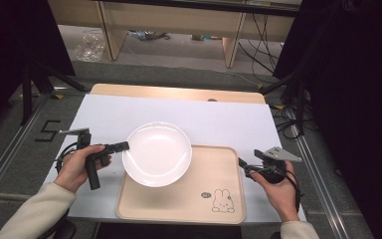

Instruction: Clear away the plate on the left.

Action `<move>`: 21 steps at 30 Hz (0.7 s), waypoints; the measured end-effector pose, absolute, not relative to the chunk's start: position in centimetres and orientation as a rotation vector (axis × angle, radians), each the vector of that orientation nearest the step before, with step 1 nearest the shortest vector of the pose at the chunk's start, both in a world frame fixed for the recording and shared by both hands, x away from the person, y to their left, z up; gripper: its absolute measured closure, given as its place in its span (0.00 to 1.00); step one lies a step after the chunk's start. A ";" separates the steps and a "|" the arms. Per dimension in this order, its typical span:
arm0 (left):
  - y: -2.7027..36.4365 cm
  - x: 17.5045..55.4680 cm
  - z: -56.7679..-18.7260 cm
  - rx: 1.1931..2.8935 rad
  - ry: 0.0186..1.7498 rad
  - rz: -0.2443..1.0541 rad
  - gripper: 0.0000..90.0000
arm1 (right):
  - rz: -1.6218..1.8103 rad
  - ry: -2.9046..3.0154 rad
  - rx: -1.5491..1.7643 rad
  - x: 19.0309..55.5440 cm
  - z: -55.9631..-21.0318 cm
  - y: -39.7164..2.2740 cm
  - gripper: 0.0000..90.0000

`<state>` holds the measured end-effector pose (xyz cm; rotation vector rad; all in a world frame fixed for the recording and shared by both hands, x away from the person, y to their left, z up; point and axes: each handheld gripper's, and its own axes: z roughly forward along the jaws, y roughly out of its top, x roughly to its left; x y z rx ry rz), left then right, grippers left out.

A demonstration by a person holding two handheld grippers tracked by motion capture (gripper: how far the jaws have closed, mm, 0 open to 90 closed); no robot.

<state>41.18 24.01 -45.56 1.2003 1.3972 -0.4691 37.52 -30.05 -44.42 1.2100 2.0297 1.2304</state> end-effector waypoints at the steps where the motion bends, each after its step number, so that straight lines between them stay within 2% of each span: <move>1: 23.9 41.3 -45.7 1.200 1.366 -0.465 0.96 | 1.230 2.030 1.210 37.5 -44.4 -30.0 0.31; 4: 23.7 41.2 -45.6 1.203 1.399 -0.475 0.96 | 1.230 2.029 1.210 37.5 -44.4 -30.0 0.31; 18: 22.5 41.4 -46.2 1.262 1.336 -0.473 0.96 | 1.229 2.029 1.211 37.5 -44.4 -30.1 0.31; 21: 22.0 41.2 -46.0 1.249 1.387 -0.503 0.96 | 1.230 2.030 1.211 37.5 -44.4 -30.1 0.31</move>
